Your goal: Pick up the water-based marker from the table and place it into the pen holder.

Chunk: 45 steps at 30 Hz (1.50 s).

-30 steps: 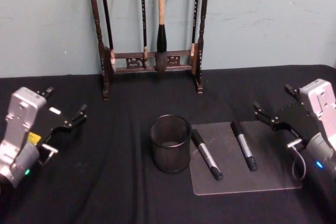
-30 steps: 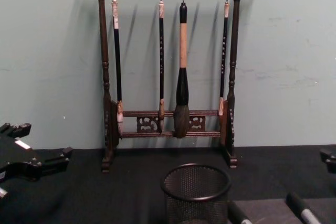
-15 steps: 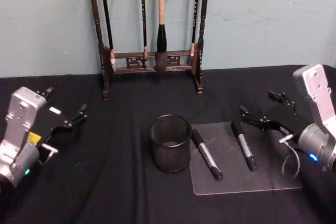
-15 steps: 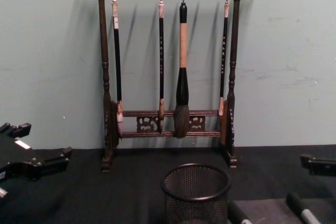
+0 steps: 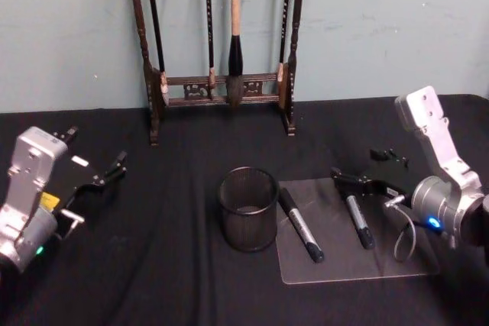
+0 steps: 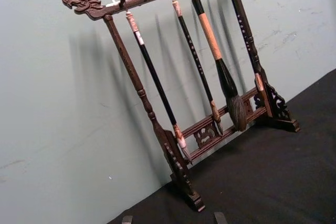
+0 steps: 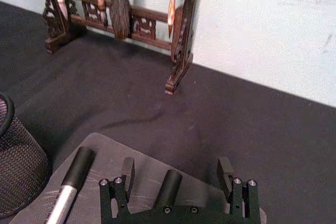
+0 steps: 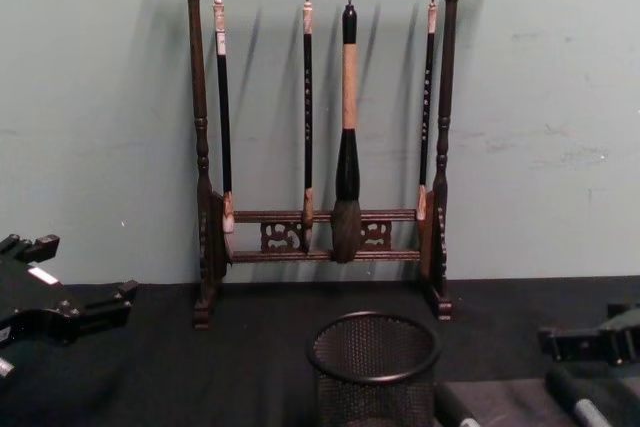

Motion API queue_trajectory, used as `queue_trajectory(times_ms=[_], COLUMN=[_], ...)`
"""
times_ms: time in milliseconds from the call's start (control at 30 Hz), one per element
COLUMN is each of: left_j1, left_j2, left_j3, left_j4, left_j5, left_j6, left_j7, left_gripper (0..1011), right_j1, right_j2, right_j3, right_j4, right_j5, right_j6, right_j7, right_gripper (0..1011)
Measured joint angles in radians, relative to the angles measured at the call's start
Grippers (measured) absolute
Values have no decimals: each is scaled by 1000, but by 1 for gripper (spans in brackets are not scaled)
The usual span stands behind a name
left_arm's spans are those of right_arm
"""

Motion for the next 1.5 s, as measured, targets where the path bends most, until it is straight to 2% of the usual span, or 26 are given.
queue_trajectory(times_ms=[333,500,1167,1233,1500], left_j1=[0,0,0,0,0], left_j2=[0,0,0,0,0], left_j3=[0,0,0,0,0], left_j4=[0,0,0,0,0], left_j5=[0,0,0,0,0], left_j6=[0,0,0,0,0], left_j7=[0,0,0,0,0], left_gripper=[1001,1001,1001,1001,1001], right_j1=[25,34,45,39,33], right_j2=[-46,-62,-102,-114,-119], right_j3=[-3,2,18,30,35], right_j4=[43,66,117,121,119], right_j5=[-25,-33,-63,-79,-100], right_j6=[100,119,138,144,142], right_j7=[-7,-4,35,50,53], right_gripper=[1002,1002,1003,1002,1002])
